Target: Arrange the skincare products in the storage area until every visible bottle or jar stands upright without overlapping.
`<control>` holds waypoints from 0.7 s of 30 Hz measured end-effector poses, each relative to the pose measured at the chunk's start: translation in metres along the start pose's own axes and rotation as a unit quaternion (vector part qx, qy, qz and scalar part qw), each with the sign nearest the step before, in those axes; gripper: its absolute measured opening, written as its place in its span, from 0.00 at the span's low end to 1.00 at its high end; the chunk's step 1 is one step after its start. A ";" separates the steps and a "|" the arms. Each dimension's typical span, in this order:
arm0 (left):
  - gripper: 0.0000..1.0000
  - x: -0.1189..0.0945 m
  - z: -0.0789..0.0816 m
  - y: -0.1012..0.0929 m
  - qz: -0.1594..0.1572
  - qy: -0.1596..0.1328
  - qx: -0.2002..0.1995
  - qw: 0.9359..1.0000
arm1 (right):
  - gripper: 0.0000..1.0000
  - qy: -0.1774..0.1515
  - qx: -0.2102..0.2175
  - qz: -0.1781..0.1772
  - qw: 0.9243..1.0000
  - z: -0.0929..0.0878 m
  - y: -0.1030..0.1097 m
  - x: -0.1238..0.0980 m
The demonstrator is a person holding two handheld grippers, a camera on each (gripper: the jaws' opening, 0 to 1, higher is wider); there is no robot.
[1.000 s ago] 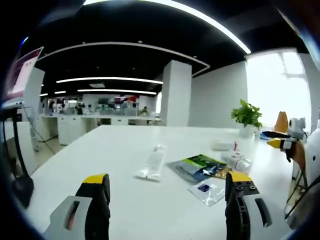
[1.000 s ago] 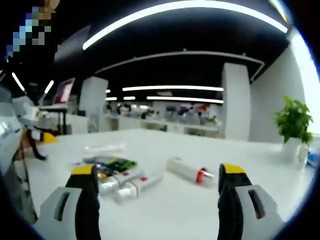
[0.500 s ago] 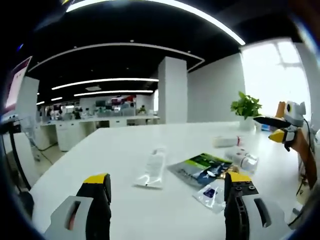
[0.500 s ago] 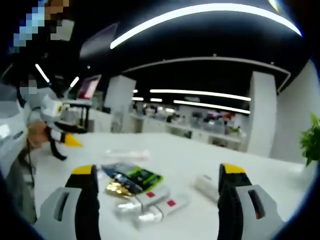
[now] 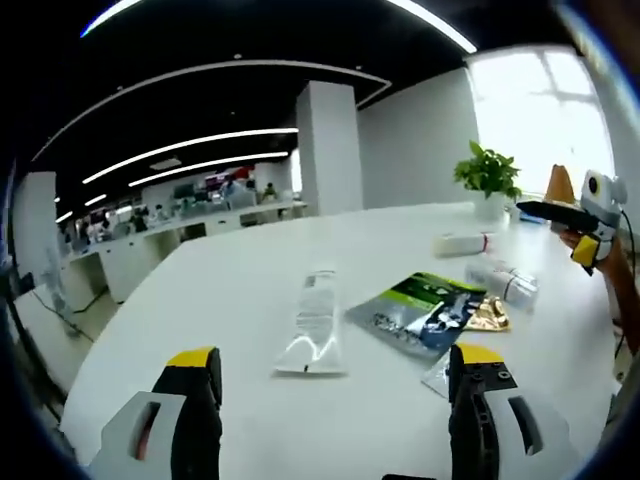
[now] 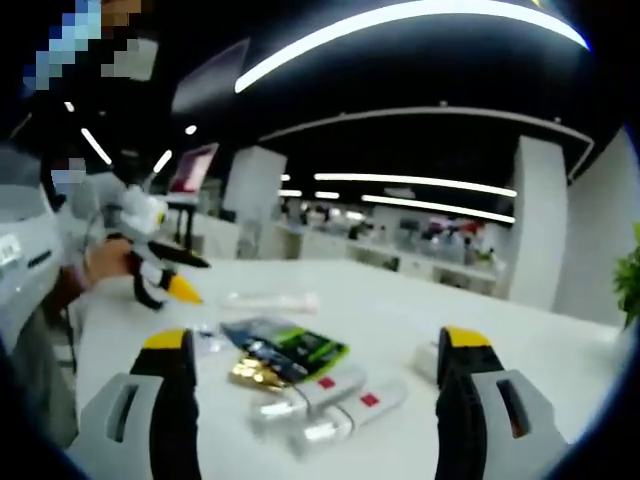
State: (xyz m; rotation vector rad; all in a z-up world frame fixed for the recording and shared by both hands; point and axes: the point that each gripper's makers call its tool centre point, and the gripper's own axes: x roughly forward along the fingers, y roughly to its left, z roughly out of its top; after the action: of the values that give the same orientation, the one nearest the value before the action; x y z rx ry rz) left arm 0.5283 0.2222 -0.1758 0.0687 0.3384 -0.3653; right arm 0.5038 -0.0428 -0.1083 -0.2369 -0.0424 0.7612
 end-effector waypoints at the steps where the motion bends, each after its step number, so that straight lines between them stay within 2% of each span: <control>1: 0.97 0.003 0.000 0.000 -0.007 0.004 -0.001 1.000 | 0.99 0.001 0.000 -0.001 1.000 -0.001 -0.001 -0.001; 9: 0.97 0.025 -0.009 0.006 -0.018 0.046 0.028 0.998 | 0.99 0.011 -0.001 -0.014 1.000 -0.008 -0.008 -0.011; 15: 0.96 0.035 -0.010 0.010 -0.019 0.055 0.036 0.998 | 0.99 0.008 0.002 -0.025 1.000 -0.007 -0.014 -0.015; 21: 0.94 0.050 -0.012 0.011 -0.024 0.063 0.038 0.997 | 0.98 0.011 -0.002 -0.021 1.000 -0.008 -0.012 -0.014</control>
State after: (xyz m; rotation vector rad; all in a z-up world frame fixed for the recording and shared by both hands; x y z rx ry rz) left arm 0.5725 0.2173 -0.2037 0.1598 0.4520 -0.4220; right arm 0.5026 -0.0625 -0.1130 -0.2473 -0.0279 0.7163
